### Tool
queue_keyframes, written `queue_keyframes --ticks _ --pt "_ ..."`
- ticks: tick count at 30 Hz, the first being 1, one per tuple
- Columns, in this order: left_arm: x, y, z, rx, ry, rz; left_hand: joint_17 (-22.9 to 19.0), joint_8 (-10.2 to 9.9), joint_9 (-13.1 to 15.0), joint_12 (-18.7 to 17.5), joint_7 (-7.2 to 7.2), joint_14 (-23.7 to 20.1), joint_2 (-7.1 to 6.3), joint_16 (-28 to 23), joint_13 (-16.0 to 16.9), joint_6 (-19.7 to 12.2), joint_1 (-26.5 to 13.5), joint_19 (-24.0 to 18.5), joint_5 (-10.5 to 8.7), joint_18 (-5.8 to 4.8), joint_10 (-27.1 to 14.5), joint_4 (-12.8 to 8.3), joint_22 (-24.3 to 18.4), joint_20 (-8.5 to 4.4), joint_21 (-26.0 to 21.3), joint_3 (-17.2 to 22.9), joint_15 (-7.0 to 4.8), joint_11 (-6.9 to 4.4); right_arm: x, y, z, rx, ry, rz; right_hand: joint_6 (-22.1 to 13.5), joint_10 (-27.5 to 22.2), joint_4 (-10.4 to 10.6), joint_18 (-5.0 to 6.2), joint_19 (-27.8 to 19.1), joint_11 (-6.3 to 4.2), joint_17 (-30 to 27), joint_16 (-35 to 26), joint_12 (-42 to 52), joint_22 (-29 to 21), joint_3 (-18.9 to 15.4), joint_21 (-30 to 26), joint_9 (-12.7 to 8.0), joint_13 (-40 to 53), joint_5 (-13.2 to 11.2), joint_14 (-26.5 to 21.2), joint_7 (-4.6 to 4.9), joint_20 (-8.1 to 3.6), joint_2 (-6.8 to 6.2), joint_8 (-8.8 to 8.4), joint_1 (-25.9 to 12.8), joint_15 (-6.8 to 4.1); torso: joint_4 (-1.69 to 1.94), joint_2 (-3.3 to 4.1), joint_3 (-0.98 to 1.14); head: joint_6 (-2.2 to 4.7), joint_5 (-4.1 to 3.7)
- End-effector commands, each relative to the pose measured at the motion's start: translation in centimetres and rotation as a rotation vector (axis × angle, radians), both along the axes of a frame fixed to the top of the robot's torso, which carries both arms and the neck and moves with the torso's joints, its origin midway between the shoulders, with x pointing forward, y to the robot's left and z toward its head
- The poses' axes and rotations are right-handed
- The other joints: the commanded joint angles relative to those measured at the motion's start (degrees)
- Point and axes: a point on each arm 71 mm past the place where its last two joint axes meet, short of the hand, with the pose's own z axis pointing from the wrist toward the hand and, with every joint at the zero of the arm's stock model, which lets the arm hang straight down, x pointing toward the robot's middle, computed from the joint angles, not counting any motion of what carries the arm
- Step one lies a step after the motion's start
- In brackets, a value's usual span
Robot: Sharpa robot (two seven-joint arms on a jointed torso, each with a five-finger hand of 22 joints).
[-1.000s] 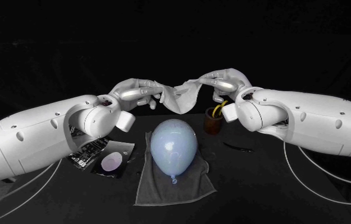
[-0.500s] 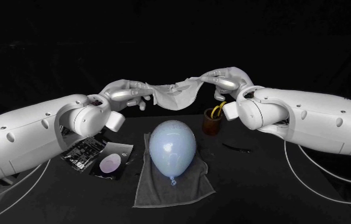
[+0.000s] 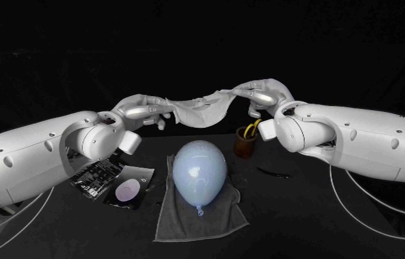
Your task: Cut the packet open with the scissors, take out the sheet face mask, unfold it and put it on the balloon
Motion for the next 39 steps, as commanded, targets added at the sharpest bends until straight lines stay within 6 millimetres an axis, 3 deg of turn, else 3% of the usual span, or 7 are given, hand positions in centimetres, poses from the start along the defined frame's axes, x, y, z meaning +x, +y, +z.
queue_keyframes --ticks 1,30,39 --pt "0.0 -0.1 0.2 -0.001 -0.012 0.010 0.3 0.3 5.4 0.3 -0.09 0.4 0.27 0.3 -0.1 0.2 -0.5 -0.6 0.18 0.85 0.5 0.1 0.1 -0.02 0.3 0.4 0.00 0.07 -0.2 0.2 0.2 0.005 -0.019 0.009 0.4 5.6 -0.1 0.99 0.3 -0.46 15.0 0.2 0.4 5.2 0.3 0.5 2.1 14.4 0.3 5.9 0.06 0.02 0.39 0.29 0.0 -0.41 -0.03 0.07 0.00 0.07 0.13" --pt "-1.5 0.1 -0.6 -0.001 0.025 -0.026 0.6 0.2 5.5 0.5 -0.05 0.6 0.26 0.7 -0.1 -0.2 -1.3 -0.7 0.17 0.84 0.5 0.0 0.3 0.01 0.7 0.4 0.02 0.09 -2.0 1.1 -0.1 0.019 -0.007 0.050 0.3 5.6 -0.3 1.01 0.3 -0.46 15.0 0.2 0.3 5.1 0.3 0.4 2.2 14.3 0.3 5.9 0.07 0.01 0.39 0.37 -0.1 -0.42 0.01 0.02 -0.03 -0.57 0.15" --pt "-2.7 0.3 -1.1 0.001 0.048 -0.043 0.6 0.2 5.5 0.5 -0.05 0.5 0.28 0.7 -0.1 -0.3 -1.4 -0.7 0.17 0.84 0.5 0.0 0.3 0.02 0.7 0.4 0.03 0.10 -3.1 0.8 -0.7 0.031 0.019 0.050 0.3 5.6 -0.3 1.01 0.3 -0.46 15.0 0.2 0.3 5.1 0.3 0.4 2.2 14.3 0.3 5.9 0.07 0.01 0.39 0.37 -0.1 -0.42 0.09 0.02 -0.02 -0.86 0.54"
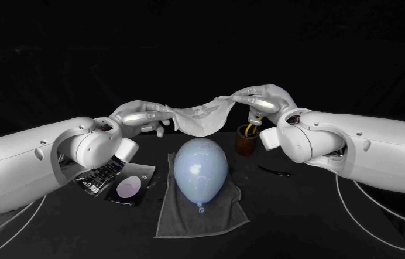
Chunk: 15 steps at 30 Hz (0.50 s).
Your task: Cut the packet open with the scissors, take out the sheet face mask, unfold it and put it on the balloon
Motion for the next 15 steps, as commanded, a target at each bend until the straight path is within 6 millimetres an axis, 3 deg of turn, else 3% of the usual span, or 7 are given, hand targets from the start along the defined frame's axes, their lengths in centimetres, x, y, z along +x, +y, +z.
queue_keyframes --ticks 1,7,15 --pt "-0.6 -0.3 -0.2 -0.009 0.014 -0.025 0.1 0.1 5.2 0.3 0.07 0.4 0.05 0.3 0.0 -0.2 -0.4 -0.3 0.19 0.66 0.3 -0.2 0.1 0.02 0.3 0.3 -0.18 -0.02 -0.4 -0.1 -0.1 0.009 -0.004 -0.001 0.2 5.6 0.0 1.08 0.3 -0.46 15.0 0.2 0.3 5.1 0.2 0.1 2.2 14.3 0.2 6.0 -0.04 0.01 0.57 0.40 0.0 -0.52 0.08 0.00 -0.01 -0.18 0.21" --pt "-1.5 -0.1 -1.1 -0.009 0.037 -0.029 0.1 0.1 5.2 0.3 0.07 0.4 0.05 0.3 0.0 -0.2 -0.4 -0.3 0.19 0.66 0.3 -0.2 0.1 0.02 0.3 0.3 -0.18 -0.02 -1.3 -0.7 -0.7 0.014 0.019 -0.005 0.2 5.6 0.0 1.08 0.3 -0.46 15.0 0.2 0.3 5.1 0.2 0.1 2.2 14.3 0.2 6.0 -0.04 0.01 0.57 0.40 0.0 -0.52 -0.06 -0.06 0.00 -0.60 0.65" --pt "-2.6 0.2 -2.3 -0.011 0.070 -0.036 0.1 0.2 5.2 0.3 0.06 0.4 0.06 0.3 0.0 -0.2 -0.5 -0.3 0.19 0.66 0.3 -0.2 0.1 0.03 0.3 0.2 -0.17 -0.02 -2.7 -1.0 -2.3 0.019 0.062 -0.001 0.2 5.6 0.0 1.08 0.3 -0.46 15.0 0.2 0.3 5.1 0.2 0.1 2.2 14.3 0.2 6.0 -0.04 0.01 0.57 0.40 0.0 -0.52 -0.06 -0.02 0.02 -1.23 0.61"
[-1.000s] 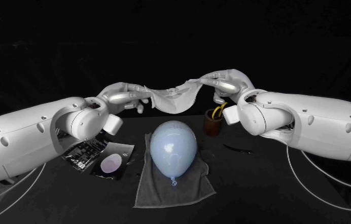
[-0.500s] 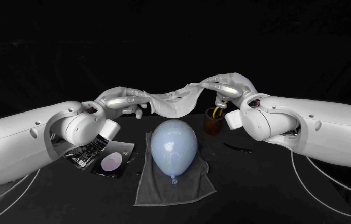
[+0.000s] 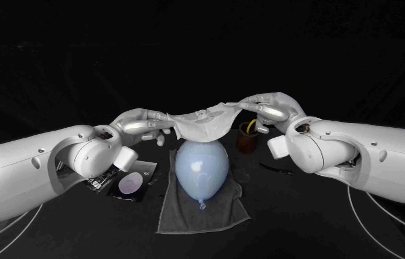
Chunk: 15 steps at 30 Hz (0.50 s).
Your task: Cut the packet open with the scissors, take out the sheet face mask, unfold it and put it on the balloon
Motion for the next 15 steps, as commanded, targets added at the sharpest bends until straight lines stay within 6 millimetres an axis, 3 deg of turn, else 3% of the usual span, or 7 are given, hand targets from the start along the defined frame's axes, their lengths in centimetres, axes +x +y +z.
queue_keyframes --ticks 1,15 --pt "-0.5 -0.3 -0.2 -0.015 0.015 -0.021 0.1 0.2 5.2 0.3 0.08 0.4 0.21 0.3 0.0 -0.2 -0.3 -0.3 0.20 0.74 0.2 -0.2 0.1 0.02 0.3 0.3 -0.18 0.04 -0.6 0.1 -0.5 0.009 0.004 0.008 0.4 5.6 0.0 0.50 0.3 -0.46 15.1 0.3 0.4 5.1 0.2 0.1 2.2 14.3 0.3 6.0 -0.05 0.01 0.70 0.16 0.1 -0.53 0.02 0.09 0.03 -0.33 -0.04" --pt "-1.8 -0.2 -1.1 -0.019 0.046 -0.038 0.1 0.2 5.2 0.4 0.07 0.4 0.26 0.4 0.0 -0.2 -0.3 -0.3 0.20 0.75 0.2 -0.3 0.1 0.03 0.4 0.3 -0.18 0.02 -2.6 0.3 -2.3 0.020 0.050 0.020 0.4 5.6 -0.1 0.51 0.3 -0.46 15.1 0.3 0.3 5.1 0.2 0.0 2.2 14.2 0.3 6.0 -0.06 0.00 0.69 0.23 0.0 -0.53 0.00 0.07 0.00 -1.51 -0.19"
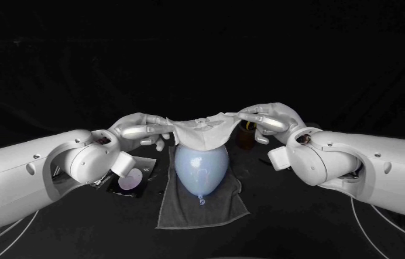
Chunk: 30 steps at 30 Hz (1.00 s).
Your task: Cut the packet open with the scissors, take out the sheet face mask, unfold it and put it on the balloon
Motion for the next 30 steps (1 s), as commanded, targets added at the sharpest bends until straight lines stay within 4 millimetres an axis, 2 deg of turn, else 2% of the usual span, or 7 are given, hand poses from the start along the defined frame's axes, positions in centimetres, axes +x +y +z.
queue_keyframes --ticks 1,30 --pt "-0.27 -0.24 0.05 -0.016 0.008 -0.021 0.0 0.3 3.6 0.4 0.16 0.3 0.50 0.4 0.0 -0.1 -0.1 -0.3 0.22 0.81 0.2 -0.1 0.1 0.03 0.4 0.1 -0.03 0.01 -0.28 0.11 0.00 0.006 -0.015 0.003 0.4 5.6 -0.1 0.53 0.3 -0.46 15.1 0.2 0.1 5.1 0.2 0.0 2.2 14.3 0.2 6.0 0.00 0.00 0.60 0.40 -0.1 -0.53 0.01 0.00 0.02 -0.32 -0.01" --pt "-0.64 -0.18 -0.05 -0.021 0.011 -0.028 0.0 0.3 3.6 0.4 0.16 0.3 0.51 0.4 0.0 -0.1 -0.1 -0.3 0.22 0.81 0.2 -0.2 0.1 0.03 0.4 0.1 -0.04 0.01 -0.76 -0.28 -0.09 0.007 -0.020 -0.003 0.4 5.5 -0.2 0.53 0.3 -0.47 15.1 0.2 0.1 5.1 0.2 0.0 2.2 14.3 0.2 6.0 -0.01 0.00 0.63 0.45 -0.2 -0.54 -0.03 0.05 0.02 -0.86 0.06"
